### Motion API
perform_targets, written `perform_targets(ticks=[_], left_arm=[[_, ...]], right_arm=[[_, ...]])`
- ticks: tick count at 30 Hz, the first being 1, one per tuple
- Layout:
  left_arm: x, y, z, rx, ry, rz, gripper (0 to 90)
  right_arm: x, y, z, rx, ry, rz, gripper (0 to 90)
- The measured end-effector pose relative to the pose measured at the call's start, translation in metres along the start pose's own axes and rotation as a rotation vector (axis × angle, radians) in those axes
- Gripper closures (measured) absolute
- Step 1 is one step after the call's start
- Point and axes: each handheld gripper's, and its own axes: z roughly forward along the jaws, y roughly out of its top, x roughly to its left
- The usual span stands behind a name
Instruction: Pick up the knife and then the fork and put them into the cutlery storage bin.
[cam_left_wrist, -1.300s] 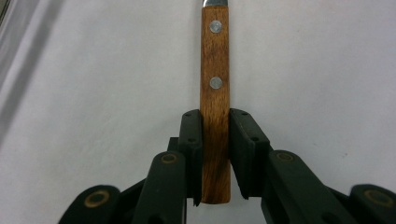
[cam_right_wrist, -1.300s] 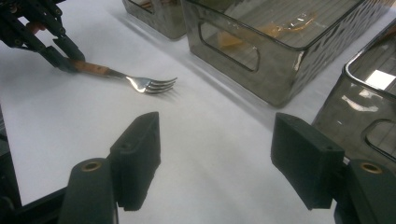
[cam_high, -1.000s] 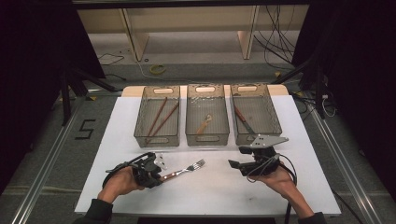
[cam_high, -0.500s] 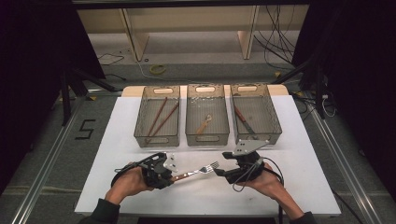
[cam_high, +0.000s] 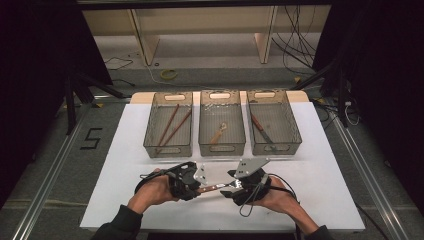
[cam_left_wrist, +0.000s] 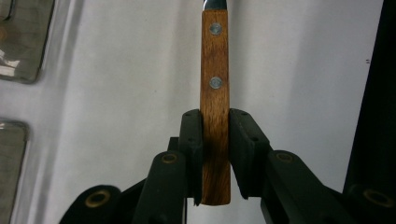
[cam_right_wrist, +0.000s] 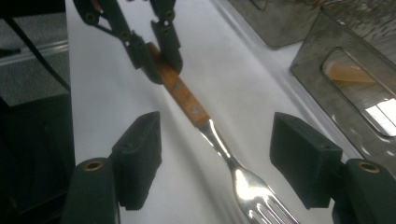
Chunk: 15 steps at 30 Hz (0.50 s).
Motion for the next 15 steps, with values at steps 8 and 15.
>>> perform_targets(ticks=[8, 15], left_arm=[[-0.005, 0.006, -0.002, -0.005, -0.003, 0.029, 75.2], [-0.008, 0.01, -0.001, -0.002, -0.009, 0.041, 75.1]], right_arm=[[0.01, 0.003, 0.02, 0.069, 0.001, -0.12, 38.7], [0.013, 0.002, 0.031, 0.113, 0.0, -0.194, 47.0]])
